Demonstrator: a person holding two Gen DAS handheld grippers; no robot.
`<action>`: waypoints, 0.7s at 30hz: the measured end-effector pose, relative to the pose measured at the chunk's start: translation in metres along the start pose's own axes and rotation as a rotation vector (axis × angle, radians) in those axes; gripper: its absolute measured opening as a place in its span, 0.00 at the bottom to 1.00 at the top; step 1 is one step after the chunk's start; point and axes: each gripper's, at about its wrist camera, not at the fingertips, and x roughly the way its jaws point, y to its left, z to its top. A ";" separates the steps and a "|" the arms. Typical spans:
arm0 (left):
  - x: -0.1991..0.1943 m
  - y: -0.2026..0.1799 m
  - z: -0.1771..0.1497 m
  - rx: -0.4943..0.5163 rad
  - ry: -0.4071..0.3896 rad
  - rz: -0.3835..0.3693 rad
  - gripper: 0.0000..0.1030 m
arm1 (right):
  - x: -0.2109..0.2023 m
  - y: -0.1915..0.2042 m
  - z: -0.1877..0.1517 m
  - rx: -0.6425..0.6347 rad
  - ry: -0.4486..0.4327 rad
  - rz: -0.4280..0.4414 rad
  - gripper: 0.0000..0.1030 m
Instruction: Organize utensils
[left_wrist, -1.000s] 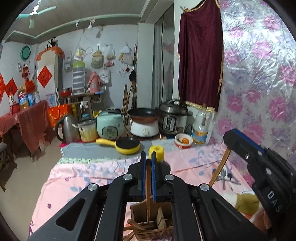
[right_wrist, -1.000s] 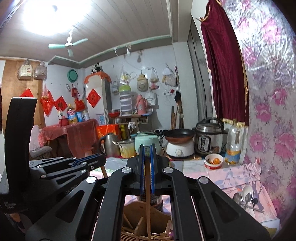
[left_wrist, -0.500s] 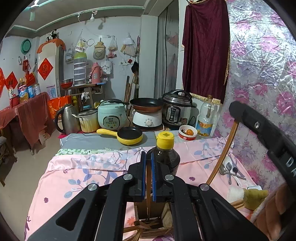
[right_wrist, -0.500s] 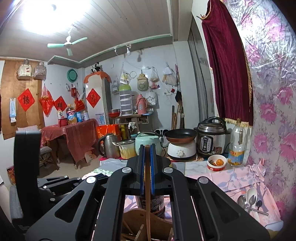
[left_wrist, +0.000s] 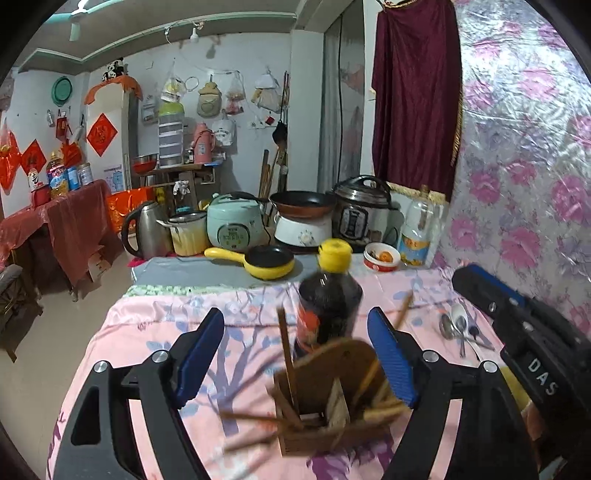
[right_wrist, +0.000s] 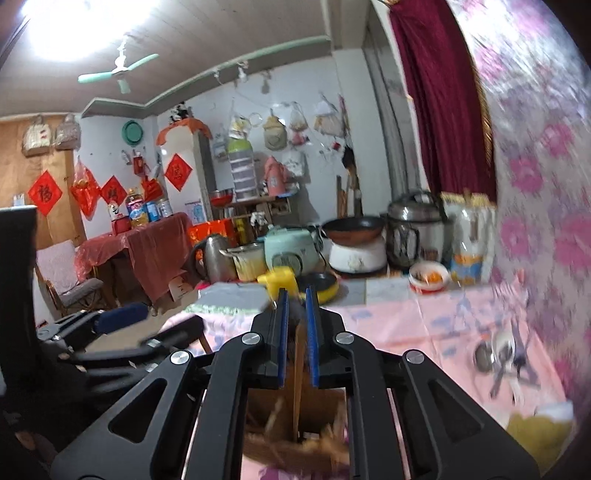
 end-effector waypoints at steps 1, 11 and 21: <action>-0.003 0.000 -0.003 0.002 -0.001 0.003 0.81 | -0.003 -0.002 -0.004 0.006 0.007 -0.002 0.13; -0.050 0.011 -0.017 -0.068 -0.038 0.056 0.92 | -0.045 -0.006 -0.017 0.046 -0.007 0.005 0.13; -0.074 0.001 -0.039 -0.042 -0.041 0.147 0.95 | -0.068 0.000 -0.050 0.077 0.025 -0.073 0.34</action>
